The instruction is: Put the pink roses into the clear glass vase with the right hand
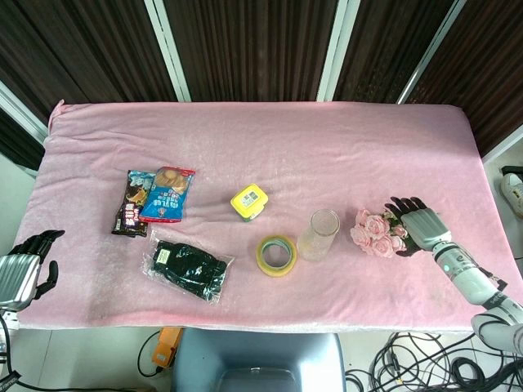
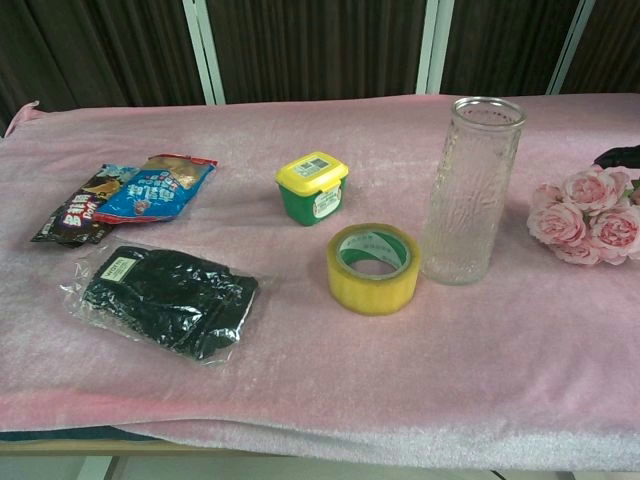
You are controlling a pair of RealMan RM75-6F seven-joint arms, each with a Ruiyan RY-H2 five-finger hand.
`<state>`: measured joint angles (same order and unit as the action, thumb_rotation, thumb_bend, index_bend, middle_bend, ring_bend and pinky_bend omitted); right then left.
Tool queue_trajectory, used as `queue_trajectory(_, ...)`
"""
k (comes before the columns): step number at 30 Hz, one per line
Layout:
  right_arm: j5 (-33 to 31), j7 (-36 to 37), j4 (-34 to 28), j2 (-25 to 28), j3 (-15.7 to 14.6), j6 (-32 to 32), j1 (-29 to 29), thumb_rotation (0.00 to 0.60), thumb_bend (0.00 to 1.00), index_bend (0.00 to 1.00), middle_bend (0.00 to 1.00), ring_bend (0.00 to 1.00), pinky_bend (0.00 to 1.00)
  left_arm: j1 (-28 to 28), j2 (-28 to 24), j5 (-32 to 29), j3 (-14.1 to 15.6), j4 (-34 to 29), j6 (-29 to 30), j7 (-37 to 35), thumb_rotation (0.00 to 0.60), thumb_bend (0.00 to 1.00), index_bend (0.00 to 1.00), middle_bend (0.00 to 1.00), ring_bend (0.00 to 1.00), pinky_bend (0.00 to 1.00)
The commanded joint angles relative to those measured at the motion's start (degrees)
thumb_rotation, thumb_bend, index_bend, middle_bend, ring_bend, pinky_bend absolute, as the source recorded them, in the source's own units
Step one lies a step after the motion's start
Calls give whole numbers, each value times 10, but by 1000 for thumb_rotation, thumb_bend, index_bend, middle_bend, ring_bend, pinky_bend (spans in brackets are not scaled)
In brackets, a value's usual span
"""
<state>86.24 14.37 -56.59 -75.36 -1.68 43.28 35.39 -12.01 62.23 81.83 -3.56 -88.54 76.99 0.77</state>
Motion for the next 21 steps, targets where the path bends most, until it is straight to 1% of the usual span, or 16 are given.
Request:
queue_trajectory(1,1,4,2,-1,-1,1,0,600,121,0,0,0,93,-1,0,-1,0,0,-2,1,600,638,188,190,202,368)
queue_trajectory(9,2,19,17,-12,-4,-4,4,600,121,0,0,0,93,-3,2,0,0,2,-4,1,600,635,187,191,202,368)
queue_trajectory(16,10,40,47,-39,-4,-7,14,600,121,0,0,0,100,-3,1,-1,-1,3,-5,-4,600,635,187,190,202,368)
queue_trajectory(18,14,44,62,-51,-4,0,16,600,121,25,14,0,155,-3,1,-1,-1,4,-5,-4,600,635,188,190,202,368)
queue_trajectory(19,15,46,68,-56,-4,2,16,600,121,66,47,11,213,-2,0,-2,-1,3,-4,-4,600,636,187,190,202,368)
queue_trajectory(21,18,52,81,-68,-5,5,17,600,121,143,113,53,262,-1,-2,-1,-1,1,-1,-7,600,636,187,191,202,368)
